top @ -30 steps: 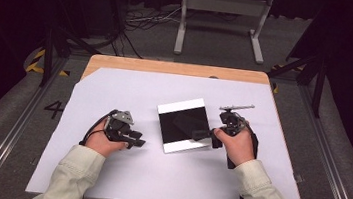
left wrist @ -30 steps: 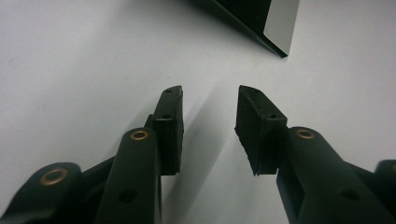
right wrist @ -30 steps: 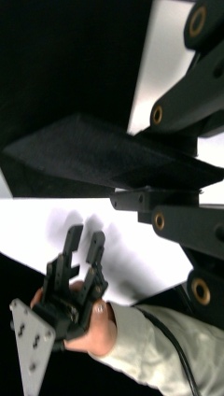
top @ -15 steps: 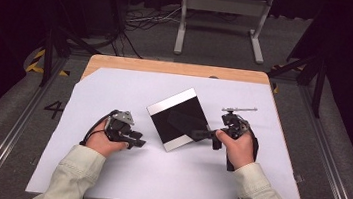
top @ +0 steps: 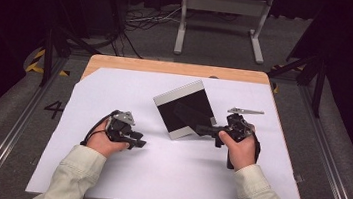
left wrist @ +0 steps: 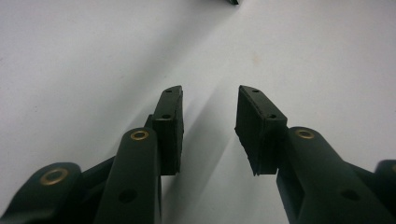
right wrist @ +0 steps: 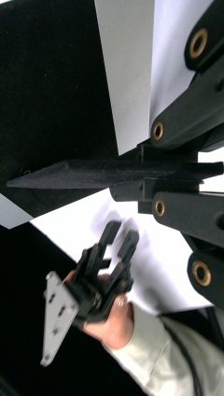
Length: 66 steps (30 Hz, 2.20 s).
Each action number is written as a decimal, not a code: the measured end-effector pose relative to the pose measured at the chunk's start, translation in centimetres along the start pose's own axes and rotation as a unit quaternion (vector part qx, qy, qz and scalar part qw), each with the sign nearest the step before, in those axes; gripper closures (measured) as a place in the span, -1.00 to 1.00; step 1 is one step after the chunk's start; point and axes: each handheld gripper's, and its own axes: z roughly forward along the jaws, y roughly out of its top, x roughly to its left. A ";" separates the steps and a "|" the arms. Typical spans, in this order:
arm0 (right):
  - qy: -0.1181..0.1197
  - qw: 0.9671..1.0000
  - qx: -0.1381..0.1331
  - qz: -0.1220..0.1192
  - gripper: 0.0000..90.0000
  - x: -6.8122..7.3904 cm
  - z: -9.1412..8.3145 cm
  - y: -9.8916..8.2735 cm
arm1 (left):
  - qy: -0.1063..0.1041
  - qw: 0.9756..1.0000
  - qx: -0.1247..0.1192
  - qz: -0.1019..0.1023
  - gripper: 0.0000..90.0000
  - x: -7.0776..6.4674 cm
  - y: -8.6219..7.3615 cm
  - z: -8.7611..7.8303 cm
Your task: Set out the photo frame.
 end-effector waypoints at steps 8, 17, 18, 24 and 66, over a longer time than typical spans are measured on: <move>0.008 0.999 0.008 -0.035 0.93 -0.7 -0.8 -0.7 | 0.001 1.000 0.002 0.002 0.39 0.0 0.0 0.0; 0.004 0.996 0.040 -0.077 0.90 -1.2 -1.4 -1.5 | -0.002 1.000 0.002 0.004 0.38 -0.1 0.1 0.2; 0.002 0.996 0.043 -0.083 0.89 -1.2 -1.4 -1.6 | -0.002 1.000 0.002 0.004 0.38 -0.1 0.1 0.2; -0.005 0.993 0.064 -0.102 0.87 -1.4 -1.7 -2.1 | -0.002 1.000 0.004 0.007 0.38 -0.2 0.1 0.3; -0.092 0.957 0.201 -0.187 0.73 -1.9 -1.9 -5.1 | -0.020 0.999 0.012 0.027 0.35 -0.5 1.8 1.9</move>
